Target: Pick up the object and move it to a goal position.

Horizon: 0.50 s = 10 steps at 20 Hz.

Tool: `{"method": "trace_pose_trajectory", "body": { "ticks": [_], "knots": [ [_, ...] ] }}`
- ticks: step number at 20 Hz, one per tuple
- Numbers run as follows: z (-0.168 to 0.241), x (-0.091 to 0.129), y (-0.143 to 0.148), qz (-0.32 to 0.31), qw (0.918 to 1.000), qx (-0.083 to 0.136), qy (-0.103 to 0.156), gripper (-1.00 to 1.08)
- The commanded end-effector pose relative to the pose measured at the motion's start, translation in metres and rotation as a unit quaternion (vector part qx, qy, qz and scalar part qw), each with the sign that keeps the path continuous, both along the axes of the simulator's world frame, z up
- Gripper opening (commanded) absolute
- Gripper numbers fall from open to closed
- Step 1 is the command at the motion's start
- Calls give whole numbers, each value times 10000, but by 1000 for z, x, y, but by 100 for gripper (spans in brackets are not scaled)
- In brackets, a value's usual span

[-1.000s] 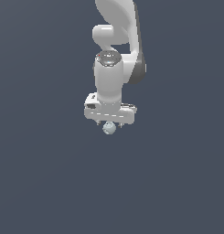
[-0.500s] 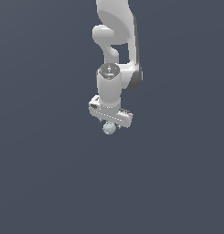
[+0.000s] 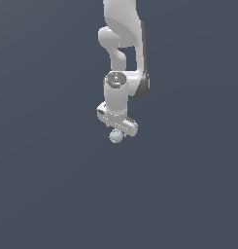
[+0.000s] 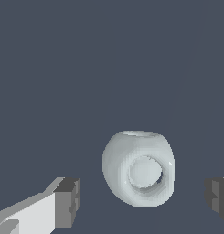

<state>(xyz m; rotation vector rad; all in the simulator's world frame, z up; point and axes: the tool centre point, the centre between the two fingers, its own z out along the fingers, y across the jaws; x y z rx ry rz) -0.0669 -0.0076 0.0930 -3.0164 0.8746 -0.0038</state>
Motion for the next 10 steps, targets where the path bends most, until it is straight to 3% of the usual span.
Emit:
{"method": "trace_pose_trajectory", "body": {
  "ticks": [1, 10],
  "knots": [
    [-2, -3, 0, -80, 10000, -1, 10, 100],
    [-14, -3, 0, -77, 10000, -1, 12, 100]
  ]
}}
